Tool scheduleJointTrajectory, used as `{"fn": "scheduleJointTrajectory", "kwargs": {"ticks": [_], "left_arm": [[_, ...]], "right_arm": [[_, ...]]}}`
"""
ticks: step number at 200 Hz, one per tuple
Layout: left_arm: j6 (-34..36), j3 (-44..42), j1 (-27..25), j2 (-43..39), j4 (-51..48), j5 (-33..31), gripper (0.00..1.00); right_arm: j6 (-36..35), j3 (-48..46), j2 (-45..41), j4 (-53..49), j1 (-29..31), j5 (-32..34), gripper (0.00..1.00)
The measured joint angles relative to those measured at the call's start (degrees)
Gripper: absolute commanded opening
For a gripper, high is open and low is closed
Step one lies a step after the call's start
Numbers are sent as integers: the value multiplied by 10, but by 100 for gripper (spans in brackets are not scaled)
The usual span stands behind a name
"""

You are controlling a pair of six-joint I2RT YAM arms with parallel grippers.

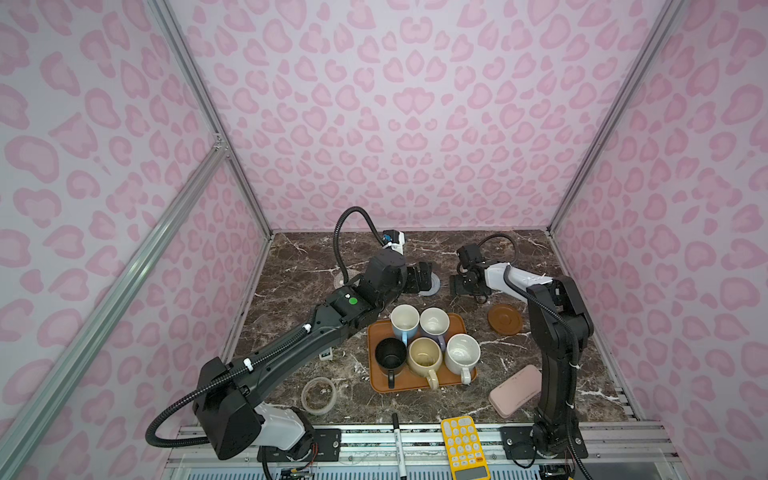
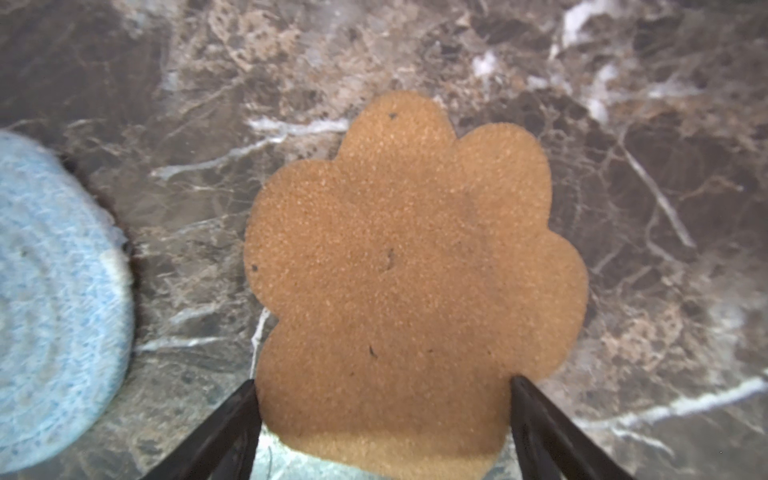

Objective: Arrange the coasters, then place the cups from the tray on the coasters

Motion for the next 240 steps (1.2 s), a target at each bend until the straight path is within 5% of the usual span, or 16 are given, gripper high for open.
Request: {"fn": "scheduleJointTrajectory", "kwargs": {"ticks": [165, 240], "left_arm": [[4, 8, 0, 9, -2, 1, 97], [-14, 10, 0, -44, 10, 55, 97]], "right_arm": [[-43, 56, -2, -74, 18, -55, 99], [-32, -55, -224, -85, 9, -65, 99]]}}
